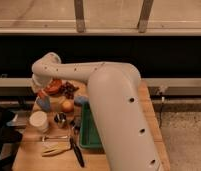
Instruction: Place pepper in plastic cup
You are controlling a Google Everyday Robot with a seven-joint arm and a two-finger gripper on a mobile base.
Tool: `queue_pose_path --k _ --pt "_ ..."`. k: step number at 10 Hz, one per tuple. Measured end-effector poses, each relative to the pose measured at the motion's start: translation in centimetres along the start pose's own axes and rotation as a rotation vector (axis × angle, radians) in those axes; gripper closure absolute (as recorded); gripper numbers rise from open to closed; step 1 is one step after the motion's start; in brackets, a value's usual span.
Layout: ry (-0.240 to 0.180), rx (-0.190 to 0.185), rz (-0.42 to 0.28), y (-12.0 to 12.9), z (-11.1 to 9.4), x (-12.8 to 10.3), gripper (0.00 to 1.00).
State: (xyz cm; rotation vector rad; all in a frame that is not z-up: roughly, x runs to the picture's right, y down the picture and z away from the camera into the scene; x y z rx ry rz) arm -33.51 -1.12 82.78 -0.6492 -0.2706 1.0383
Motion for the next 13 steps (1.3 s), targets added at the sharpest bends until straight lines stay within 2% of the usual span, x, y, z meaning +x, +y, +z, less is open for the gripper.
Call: queue_pose_path --k 5,8,13 --pt "-0.005 -0.041 0.033 0.0 1.9 0.7 1.00" --pt "0.002 -0.045 0.036 -0.2 2.7 0.7 1.00" --pt "0.008 -0.024 0.047 -1.7 3.5 1.2 1.00"
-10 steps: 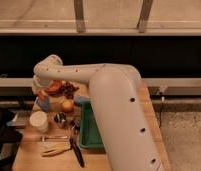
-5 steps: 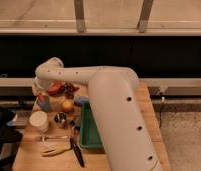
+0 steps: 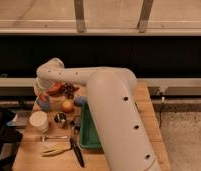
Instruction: Place pepper in plastic cup
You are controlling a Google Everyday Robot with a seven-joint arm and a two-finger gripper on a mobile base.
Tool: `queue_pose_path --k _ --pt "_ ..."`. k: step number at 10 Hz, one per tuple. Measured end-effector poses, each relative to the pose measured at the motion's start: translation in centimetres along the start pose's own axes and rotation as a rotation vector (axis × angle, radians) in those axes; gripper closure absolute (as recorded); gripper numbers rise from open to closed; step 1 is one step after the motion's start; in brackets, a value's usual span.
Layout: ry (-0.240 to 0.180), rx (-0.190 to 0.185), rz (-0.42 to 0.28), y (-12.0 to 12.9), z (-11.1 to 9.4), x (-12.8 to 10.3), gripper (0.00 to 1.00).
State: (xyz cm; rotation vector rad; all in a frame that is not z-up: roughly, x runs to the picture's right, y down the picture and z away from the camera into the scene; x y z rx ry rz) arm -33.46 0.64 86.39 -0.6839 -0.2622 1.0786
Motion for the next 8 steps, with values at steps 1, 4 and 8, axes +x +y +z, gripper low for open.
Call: queue_pose_path --k 1,4,8 --pt "-0.003 0.001 0.011 -0.3 0.2 0.6 1.00" --pt "-0.019 -0.001 0.029 -0.9 0.5 1.4 1.00" --pt "-0.037 -0.017 0.034 -0.7 1.0 1.7 0.78"
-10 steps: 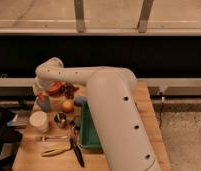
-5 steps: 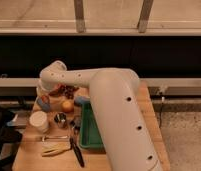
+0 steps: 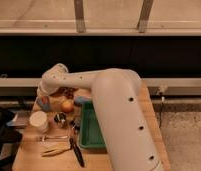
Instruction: Place pepper in plastic cup
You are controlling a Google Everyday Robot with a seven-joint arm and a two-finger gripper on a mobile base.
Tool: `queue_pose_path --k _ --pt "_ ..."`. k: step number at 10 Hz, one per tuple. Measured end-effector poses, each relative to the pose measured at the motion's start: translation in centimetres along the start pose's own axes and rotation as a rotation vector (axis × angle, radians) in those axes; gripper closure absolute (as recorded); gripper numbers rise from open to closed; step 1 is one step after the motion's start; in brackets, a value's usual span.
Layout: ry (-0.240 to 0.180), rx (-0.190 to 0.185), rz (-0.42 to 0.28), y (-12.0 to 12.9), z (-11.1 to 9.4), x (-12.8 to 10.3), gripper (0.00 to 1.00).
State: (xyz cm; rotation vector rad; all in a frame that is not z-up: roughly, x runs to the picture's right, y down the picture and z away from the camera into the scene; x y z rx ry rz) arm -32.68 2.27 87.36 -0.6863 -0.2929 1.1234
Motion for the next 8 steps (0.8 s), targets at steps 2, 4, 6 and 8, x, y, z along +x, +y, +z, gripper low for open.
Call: queue_pose_path --k 2,4,6,8 --pt "-0.001 -0.007 0.001 0.27 0.21 0.12 0.63" --pt "-0.002 -0.009 0.007 0.36 0.27 0.36 0.44" --pt "0.001 -0.014 0.009 0.65 0.45 0.60 0.39" --pt "0.002 -0.023 0.011 0.91 0.56 0.81 0.39"
